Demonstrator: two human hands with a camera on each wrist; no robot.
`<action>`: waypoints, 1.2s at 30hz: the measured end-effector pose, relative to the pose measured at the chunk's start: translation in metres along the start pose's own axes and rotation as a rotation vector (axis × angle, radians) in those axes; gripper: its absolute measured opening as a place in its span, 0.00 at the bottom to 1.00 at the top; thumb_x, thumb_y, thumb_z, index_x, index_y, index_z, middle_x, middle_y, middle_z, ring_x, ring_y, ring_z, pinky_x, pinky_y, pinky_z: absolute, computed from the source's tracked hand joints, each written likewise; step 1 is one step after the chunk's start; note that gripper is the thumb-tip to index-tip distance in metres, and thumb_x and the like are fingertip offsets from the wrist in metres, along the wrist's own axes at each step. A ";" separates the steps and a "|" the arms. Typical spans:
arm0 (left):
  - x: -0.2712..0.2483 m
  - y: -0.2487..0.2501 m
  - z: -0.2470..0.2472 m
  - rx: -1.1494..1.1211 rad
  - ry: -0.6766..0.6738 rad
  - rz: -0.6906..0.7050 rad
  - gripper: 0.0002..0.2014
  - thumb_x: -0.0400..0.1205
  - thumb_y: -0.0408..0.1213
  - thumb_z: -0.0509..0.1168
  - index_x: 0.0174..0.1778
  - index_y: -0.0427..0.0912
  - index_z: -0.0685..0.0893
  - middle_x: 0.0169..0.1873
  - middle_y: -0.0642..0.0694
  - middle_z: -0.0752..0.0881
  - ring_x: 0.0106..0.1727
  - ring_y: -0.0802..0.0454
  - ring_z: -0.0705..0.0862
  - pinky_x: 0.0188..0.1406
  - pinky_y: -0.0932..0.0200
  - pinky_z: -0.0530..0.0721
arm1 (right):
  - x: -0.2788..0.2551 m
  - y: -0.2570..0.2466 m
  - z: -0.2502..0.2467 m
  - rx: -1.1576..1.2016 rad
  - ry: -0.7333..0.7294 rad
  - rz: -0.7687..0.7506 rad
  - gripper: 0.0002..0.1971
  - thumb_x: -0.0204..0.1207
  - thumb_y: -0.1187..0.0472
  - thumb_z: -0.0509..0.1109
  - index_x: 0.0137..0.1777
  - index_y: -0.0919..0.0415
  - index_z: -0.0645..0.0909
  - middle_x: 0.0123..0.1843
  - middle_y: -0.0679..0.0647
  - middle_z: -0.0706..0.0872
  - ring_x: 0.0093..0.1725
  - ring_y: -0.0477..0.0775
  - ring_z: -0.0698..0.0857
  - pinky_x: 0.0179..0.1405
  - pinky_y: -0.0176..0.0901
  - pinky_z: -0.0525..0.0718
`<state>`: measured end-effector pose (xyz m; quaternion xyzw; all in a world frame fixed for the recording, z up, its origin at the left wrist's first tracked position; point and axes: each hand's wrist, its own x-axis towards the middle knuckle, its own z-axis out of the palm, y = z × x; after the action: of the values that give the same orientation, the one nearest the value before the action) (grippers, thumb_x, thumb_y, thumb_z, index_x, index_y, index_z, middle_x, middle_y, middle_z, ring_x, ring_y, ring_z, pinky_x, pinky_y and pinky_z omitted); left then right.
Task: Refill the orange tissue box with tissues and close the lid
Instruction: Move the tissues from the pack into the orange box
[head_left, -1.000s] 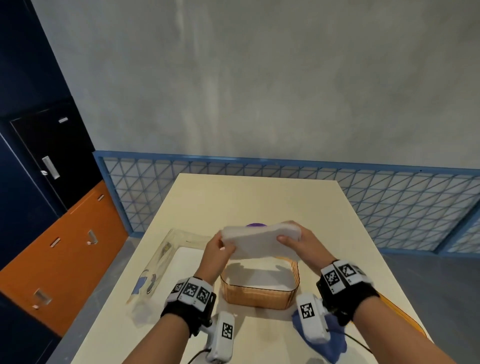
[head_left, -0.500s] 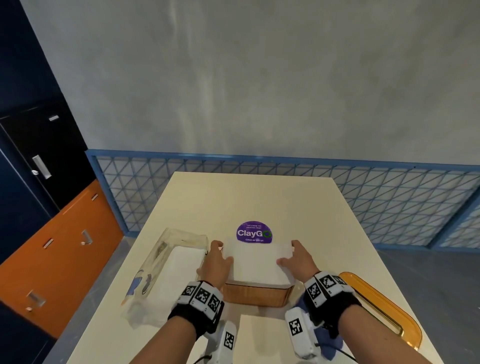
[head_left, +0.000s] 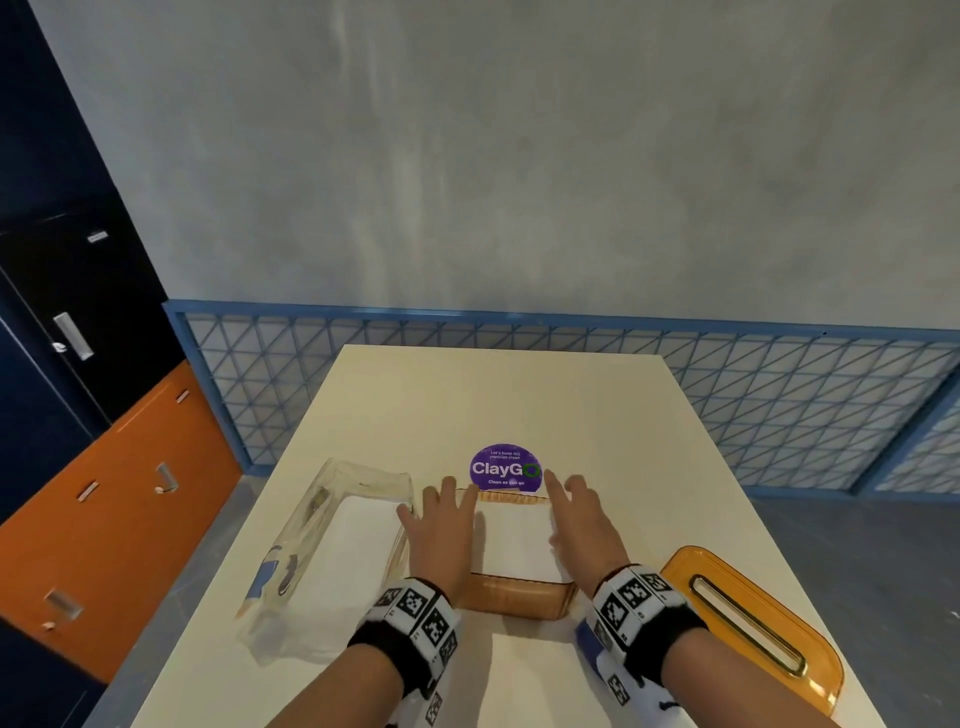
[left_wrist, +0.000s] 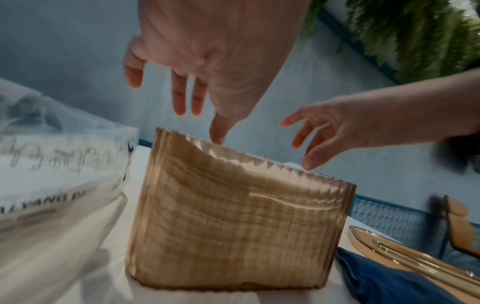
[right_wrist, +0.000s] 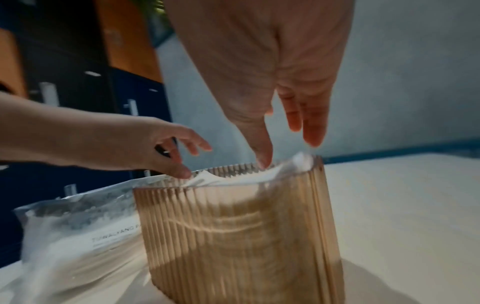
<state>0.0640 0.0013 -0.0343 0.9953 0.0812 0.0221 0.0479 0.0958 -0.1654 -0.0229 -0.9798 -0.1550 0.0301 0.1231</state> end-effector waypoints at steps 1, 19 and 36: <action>0.002 -0.002 0.000 0.017 -0.035 0.092 0.26 0.84 0.35 0.58 0.78 0.55 0.62 0.77 0.48 0.64 0.77 0.46 0.64 0.73 0.32 0.58 | 0.001 0.001 0.000 -0.062 0.023 -0.070 0.35 0.76 0.68 0.66 0.81 0.55 0.56 0.79 0.58 0.63 0.73 0.59 0.70 0.63 0.48 0.78; 0.014 -0.010 0.000 0.073 -0.494 0.273 0.27 0.84 0.49 0.59 0.79 0.65 0.58 0.81 0.50 0.59 0.82 0.51 0.60 0.68 0.14 0.38 | 0.022 0.022 0.005 -0.197 -0.566 -0.104 0.34 0.78 0.51 0.66 0.78 0.31 0.52 0.85 0.40 0.51 0.85 0.50 0.52 0.76 0.79 0.43; 0.011 -0.108 0.039 -0.244 -0.300 -0.474 0.20 0.85 0.43 0.56 0.71 0.37 0.69 0.72 0.37 0.67 0.73 0.41 0.71 0.72 0.52 0.71 | 0.019 0.042 0.002 0.219 -0.269 0.178 0.26 0.85 0.66 0.52 0.82 0.56 0.53 0.80 0.60 0.68 0.78 0.57 0.70 0.75 0.39 0.66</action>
<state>0.0601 0.1056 -0.0834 0.9276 0.3000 -0.1276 0.1823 0.1264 -0.1978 -0.0353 -0.9575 -0.0787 0.1883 0.2038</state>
